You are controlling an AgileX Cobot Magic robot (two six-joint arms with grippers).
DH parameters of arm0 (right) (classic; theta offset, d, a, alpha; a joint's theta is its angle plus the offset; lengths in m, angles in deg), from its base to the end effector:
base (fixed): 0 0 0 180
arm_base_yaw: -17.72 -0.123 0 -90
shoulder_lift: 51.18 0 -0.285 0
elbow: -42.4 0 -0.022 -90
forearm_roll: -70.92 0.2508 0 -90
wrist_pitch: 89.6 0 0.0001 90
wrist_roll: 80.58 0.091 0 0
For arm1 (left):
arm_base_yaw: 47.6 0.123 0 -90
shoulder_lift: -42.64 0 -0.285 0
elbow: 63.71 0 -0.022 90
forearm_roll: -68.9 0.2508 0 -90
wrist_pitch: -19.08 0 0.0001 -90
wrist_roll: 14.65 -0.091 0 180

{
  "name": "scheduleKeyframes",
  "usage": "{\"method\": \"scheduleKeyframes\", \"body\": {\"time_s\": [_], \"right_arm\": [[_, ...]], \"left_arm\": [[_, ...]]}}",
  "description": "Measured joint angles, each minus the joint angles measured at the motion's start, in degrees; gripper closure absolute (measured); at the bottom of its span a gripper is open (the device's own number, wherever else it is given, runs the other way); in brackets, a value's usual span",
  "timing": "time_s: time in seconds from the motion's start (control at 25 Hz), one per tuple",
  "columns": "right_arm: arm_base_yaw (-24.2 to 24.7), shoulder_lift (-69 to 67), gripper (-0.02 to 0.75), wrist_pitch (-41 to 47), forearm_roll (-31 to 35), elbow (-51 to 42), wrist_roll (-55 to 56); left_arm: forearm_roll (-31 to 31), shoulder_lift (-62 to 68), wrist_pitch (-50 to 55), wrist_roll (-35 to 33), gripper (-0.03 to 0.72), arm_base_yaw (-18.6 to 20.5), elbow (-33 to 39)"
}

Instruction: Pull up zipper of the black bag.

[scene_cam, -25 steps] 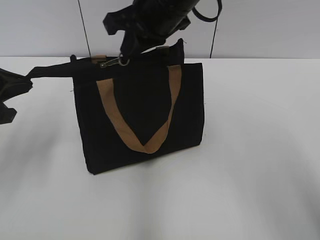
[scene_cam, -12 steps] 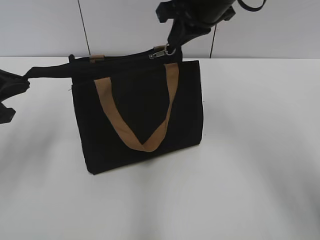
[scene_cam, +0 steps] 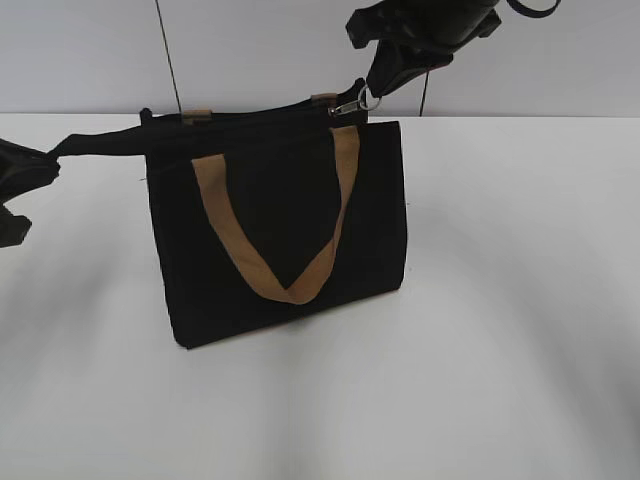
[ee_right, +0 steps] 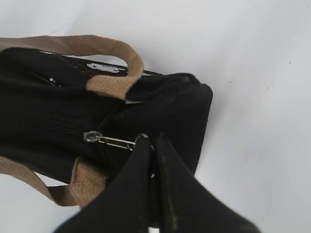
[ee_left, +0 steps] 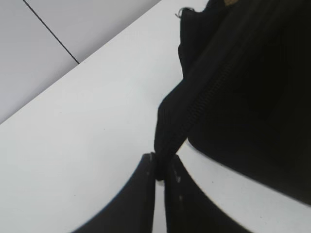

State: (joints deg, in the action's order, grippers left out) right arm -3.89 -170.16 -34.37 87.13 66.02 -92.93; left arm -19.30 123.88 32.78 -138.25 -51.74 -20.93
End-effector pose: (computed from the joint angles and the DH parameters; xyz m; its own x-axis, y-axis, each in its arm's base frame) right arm 0.3965 0.1795 0.2944 -0.7761 -0.3611 -0.5171 -0.5071 0.8447 0.1713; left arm 0.2474 -0.0396 0.2326 -0.3061 0.5872 -0.7494 0.5431 0.7542 0.3691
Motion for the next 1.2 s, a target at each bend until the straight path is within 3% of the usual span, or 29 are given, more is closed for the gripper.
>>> {"method": "scheduleKeyframes", "body": {"time_s": [0.08,0.2,0.28,0.36,0.48,0.56,0.72,0.84,1.0,1.2], "right_arm": [[0.05,0.08,0.736,0.24,0.00,0.00,-1.17],[0.33,0.73,0.569,0.66,0.12,0.00,-3.62],[0.52,1.60,0.402,0.77,0.64,0.00,-4.33],[0.57,2.52,0.304,1.33,1.04,0.00,-4.51],[0.57,4.23,0.255,2.76,1.37,0.00,-5.72],[0.57,5.72,0.245,4.02,1.47,0.00,-7.60],[0.57,9.18,0.243,8.46,1.58,0.00,-13.79],[0.57,11.43,0.243,12.57,1.51,0.00,-17.60],[0.57,12.23,0.243,14.12,-1.04,0.00,-18.76],[0.57,13.17,0.243,14.28,-10.96,0.00,-11.96]], "left_arm": [[-0.14,0.00,0.06,0.00,0.669,0.00,0.00],[-2.06,0.00,0.36,0.00,0.620,0.00,0.00],[-3.46,0.00,1.32,0.00,0.511,0.05,0.00],[-4.31,-0.05,2.62,0.00,0.329,0.05,0.00],[-7.31,-0.49,3.69,0.38,0.125,0.05,0.00],[-8.61,-1.76,4.14,2.35,0.085,0.05,0.00],[-7.19,-5.38,9.09,9.40,0.076,0.05,0.00],[2.47,-6.38,15.84,19.84,0.105,0.05,-0.51],[23.76,-6.43,22.33,38.20,0.123,0.05,-3.83],[60.66,-5.90,27.05,76.60,0.142,0.05,-12.81]]}}
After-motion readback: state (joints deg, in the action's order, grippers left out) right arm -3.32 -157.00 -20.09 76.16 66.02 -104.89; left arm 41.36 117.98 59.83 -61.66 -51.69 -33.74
